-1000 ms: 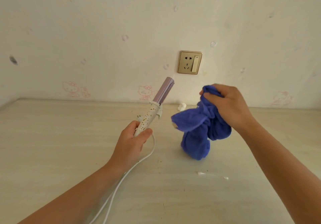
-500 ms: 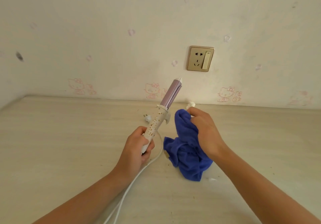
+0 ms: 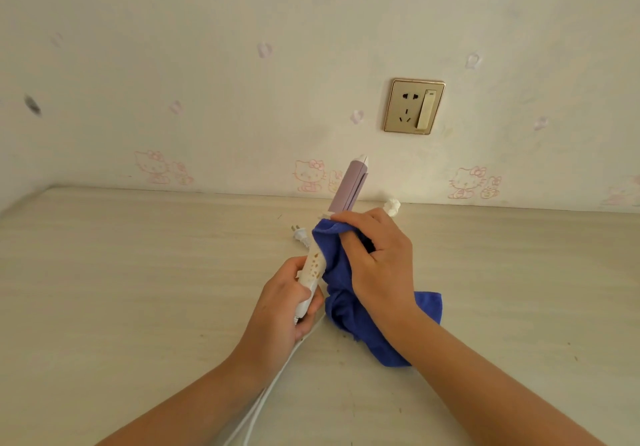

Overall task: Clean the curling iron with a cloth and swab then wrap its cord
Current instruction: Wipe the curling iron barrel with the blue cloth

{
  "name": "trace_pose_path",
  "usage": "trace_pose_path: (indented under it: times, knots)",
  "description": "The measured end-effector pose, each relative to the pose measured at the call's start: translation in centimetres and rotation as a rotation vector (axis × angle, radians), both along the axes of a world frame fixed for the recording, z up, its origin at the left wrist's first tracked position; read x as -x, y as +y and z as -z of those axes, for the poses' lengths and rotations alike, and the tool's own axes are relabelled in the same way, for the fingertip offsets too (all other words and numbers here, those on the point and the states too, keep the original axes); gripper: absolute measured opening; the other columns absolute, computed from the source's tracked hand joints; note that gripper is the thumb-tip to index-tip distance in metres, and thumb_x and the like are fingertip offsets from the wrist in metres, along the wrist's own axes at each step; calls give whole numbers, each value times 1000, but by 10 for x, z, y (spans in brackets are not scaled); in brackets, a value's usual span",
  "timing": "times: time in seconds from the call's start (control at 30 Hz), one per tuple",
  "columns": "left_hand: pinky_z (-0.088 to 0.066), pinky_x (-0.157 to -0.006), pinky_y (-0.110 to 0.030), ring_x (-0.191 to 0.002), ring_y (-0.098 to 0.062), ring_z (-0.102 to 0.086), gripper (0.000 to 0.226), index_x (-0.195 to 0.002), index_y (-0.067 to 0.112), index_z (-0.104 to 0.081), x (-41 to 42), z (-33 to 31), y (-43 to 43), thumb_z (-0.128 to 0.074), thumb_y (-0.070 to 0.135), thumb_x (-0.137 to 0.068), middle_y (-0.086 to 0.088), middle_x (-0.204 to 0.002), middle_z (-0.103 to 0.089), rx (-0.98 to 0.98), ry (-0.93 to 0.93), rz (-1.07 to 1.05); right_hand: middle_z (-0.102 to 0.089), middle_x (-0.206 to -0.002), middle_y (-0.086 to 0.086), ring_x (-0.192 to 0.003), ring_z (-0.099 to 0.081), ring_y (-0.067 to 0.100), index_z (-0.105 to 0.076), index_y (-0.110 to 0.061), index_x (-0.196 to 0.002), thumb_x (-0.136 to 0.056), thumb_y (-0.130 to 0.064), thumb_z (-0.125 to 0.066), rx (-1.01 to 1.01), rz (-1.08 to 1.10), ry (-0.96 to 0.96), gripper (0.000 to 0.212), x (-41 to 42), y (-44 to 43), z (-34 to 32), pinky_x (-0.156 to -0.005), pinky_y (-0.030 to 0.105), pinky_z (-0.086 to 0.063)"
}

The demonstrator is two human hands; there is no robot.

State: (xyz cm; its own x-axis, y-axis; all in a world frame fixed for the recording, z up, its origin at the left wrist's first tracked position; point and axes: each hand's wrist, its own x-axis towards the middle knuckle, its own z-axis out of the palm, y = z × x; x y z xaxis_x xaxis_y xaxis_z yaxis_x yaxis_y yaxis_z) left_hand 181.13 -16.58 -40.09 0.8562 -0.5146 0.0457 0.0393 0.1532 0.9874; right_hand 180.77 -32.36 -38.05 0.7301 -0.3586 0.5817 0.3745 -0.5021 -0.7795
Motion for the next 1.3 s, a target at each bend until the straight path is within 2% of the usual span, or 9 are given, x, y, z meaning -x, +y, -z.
trace_pose_path:
  times: [0.17,0.3,0.47,0.6,0.77,0.87,0.97,1.1,1.3]
  knots:
    - [-42,-46,-11,-43,-2,-51,24,-99,8,-58,-1,-13,3,-45,17,-80,6,-65,-54,90,17,-11,-74,-86,-9,-84,-69,13,-77,-36,-112,-93,-20,-56,106,-124,114,32,11,10,3,-77,40,-56]
    - [-35,-44,-15,-47,-4,-38,31,-97,19,-67,-4,-16,6,-39,13,-84,8,-58,-43,85,-86,-65,-78,-87,-7,-81,-73,13,-78,-28,-113,-88,-6,-57,93,-347,33,39,21,28,0,-77,32,-60]
    - [-46,-51,-13,-55,-1,-57,39,-110,19,-65,16,0,-3,-46,17,-75,9,-76,-62,86,-40,81,-77,-86,-21,-78,-72,0,-82,-26,-98,-87,1,-55,-133,-66,-40,39,17,11,-14,-69,8,-50]
    - [-45,-52,-12,-50,-3,-56,46,-117,5,-58,13,3,-1,-42,12,-74,5,-74,-60,100,2,56,-74,-91,-12,-90,-70,8,-81,-24,-98,-92,6,-57,2,-75,0,39,19,2,-13,-78,16,-51]
    - [-42,-46,-15,-51,-3,-51,51,-117,-2,-57,8,3,5,-38,6,-70,4,-64,-57,162,-52,-60,-56,-84,-11,-81,-59,10,-71,-44,-119,-88,-27,-57,375,-287,184,37,25,17,-2,-75,29,-50]
    - [-41,-46,-16,-51,-5,-48,52,-115,-2,-56,7,5,6,-38,6,-67,1,-66,-55,176,-68,-69,-69,-82,-15,-76,-66,7,-69,-44,-121,-88,-24,-59,283,-301,189,41,24,15,0,-72,25,-54]
    - [-36,-44,-18,-50,-6,-42,54,-118,-1,-54,9,6,4,-38,6,-67,-6,-69,-49,166,-96,-39,-64,-65,-13,-52,-54,3,-69,-43,-105,-88,-13,-60,108,-61,104,35,18,5,-2,-50,17,-43]
    - [-30,-45,-23,-48,-9,-33,59,-123,5,-55,17,9,1,-36,6,-68,-12,-72,-43,130,-154,2,-72,-87,-22,-79,-66,-3,-71,-34,-93,-90,4,-56,-91,28,-52,41,15,-8,-9,-69,9,-48]
    - [-28,-41,-22,-45,-6,-34,56,-116,-1,-55,16,3,-1,-35,7,-65,-12,-68,-38,206,-81,-74,-69,-97,-16,-88,-66,10,-60,-25,-126,-93,-10,-53,52,-189,12,37,24,0,-4,-74,22,-53]
